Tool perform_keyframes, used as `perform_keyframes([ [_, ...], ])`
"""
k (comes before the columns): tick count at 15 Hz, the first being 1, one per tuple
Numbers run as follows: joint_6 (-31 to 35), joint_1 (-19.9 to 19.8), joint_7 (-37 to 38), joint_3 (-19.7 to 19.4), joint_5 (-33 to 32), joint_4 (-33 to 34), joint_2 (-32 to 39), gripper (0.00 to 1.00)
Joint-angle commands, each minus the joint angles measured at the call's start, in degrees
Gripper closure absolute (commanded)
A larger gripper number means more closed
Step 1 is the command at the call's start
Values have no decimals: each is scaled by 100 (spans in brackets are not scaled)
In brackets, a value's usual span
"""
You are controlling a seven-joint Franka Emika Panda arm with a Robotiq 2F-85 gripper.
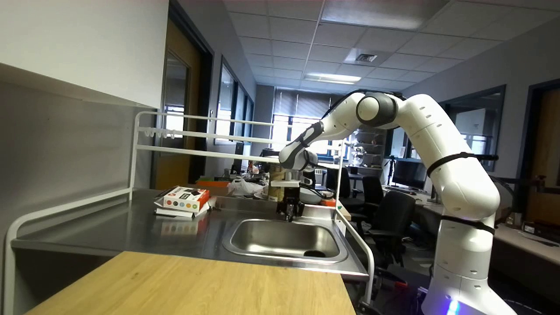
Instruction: Turn the tap nozzle to the right
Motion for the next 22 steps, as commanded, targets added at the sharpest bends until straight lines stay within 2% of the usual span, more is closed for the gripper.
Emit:
perform_keyframes([
  [1, 283, -100, -343, -97, 30, -799, -365, 94],
  [9, 676, -263, -1175, -150, 327, -1288, -587, 94],
  [22, 723, -394, -1621, -285, 574, -1522, -638, 94],
])
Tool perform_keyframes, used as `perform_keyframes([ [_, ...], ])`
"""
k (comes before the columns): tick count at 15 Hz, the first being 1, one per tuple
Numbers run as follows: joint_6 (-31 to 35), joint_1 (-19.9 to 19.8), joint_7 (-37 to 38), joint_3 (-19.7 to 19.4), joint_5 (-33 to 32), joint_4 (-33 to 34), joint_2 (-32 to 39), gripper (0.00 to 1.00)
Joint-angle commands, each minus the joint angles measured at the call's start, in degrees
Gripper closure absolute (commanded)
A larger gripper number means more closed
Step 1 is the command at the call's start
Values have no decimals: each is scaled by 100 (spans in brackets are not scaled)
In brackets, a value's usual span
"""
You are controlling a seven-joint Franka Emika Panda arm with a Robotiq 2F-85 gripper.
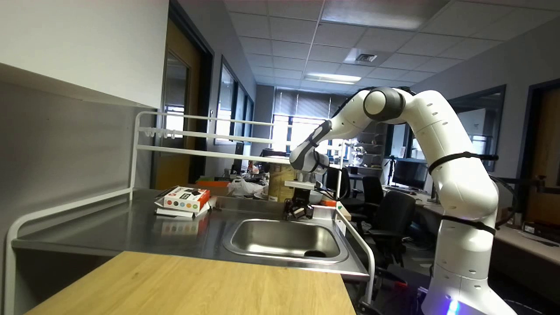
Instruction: Turn the tap nozzle to the right
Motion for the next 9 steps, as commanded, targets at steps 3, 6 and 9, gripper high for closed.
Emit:
perform_keyframes([
  [3, 74, -129, -68, -245, 48, -684, -156, 94],
  [6, 90, -109, -120, -265, 56, -674, -130, 94],
  [9, 101, -109, -139, -268, 62, -683, -117, 94],
])
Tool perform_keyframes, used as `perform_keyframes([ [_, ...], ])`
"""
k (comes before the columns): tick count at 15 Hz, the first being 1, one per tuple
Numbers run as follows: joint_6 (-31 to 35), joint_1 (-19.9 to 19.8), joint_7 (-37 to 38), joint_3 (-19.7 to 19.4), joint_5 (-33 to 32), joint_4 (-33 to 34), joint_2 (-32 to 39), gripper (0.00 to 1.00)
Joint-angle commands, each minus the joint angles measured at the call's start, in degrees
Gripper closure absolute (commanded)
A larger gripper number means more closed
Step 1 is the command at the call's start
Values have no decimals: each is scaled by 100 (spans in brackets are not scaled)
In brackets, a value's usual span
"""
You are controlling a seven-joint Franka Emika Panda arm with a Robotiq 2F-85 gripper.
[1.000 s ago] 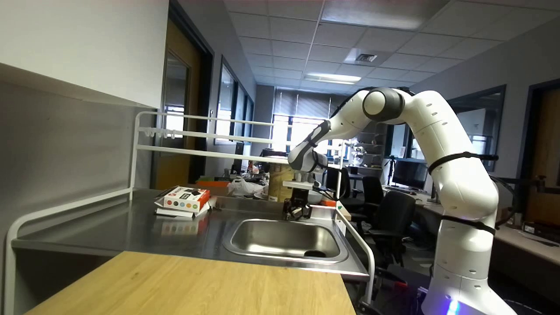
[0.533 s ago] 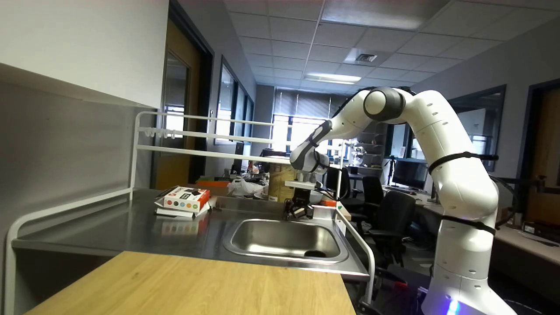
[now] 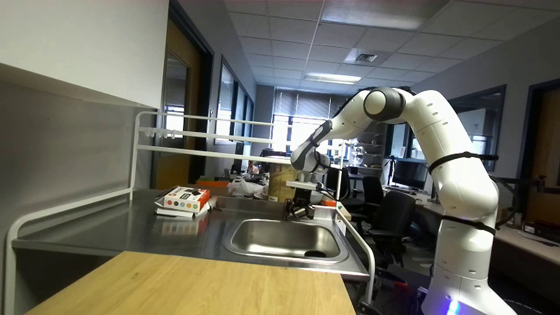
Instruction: Turn the tap nozzle to the right
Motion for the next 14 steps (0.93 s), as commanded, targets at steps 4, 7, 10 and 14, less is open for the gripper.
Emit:
perform_keyframes([
  [4, 14, -118, -34, -184, -10, -606, -101, 60],
  [7, -80, -161, -230, -99, 86, -618, -196, 38],
  [10, -58, -169, -725, 39, 287, -773, -458, 14],
  [14, -29, -97, -1326, 95, 453, -1143, -889, 0],
])
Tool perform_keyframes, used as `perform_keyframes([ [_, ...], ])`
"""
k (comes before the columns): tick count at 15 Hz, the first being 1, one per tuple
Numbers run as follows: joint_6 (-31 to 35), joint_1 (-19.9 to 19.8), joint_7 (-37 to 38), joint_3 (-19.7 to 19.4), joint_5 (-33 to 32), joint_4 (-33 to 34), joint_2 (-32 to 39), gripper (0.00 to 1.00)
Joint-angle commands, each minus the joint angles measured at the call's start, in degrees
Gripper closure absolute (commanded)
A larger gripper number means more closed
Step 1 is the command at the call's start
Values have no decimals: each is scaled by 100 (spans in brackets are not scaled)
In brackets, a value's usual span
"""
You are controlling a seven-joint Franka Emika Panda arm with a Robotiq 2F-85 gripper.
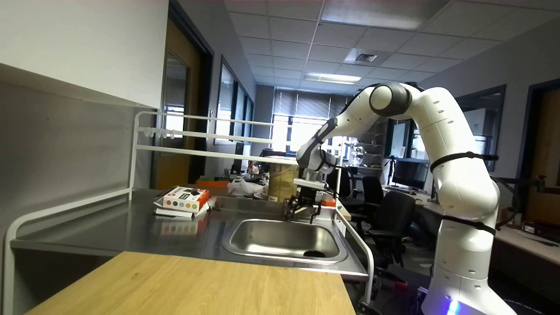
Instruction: Turn the tap nozzle to the right
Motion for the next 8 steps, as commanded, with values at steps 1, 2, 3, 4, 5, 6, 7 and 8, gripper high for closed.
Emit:
perform_keyframes([
  [1, -24, 42, -569, 115, 160, -749, -611, 0],
  [2, -46, 72, -680, 129, 157, -863, -742, 0],
  [3, -54, 119, -745, 146, 126, -968, -875, 0],
  [4, -86, 156, -836, 184, 138, -1065, -1018, 0],
  [5, -112, 221, -846, 202, 86, -1137, -1147, 0],
  [6, -154, 290, -833, 219, 32, -1179, -1264, 0],
  [7, -204, 343, -844, 241, 29, -1228, -1379, 0],
  [8, -258, 409, -789, 258, -15, -1244, -1481, 0],
])
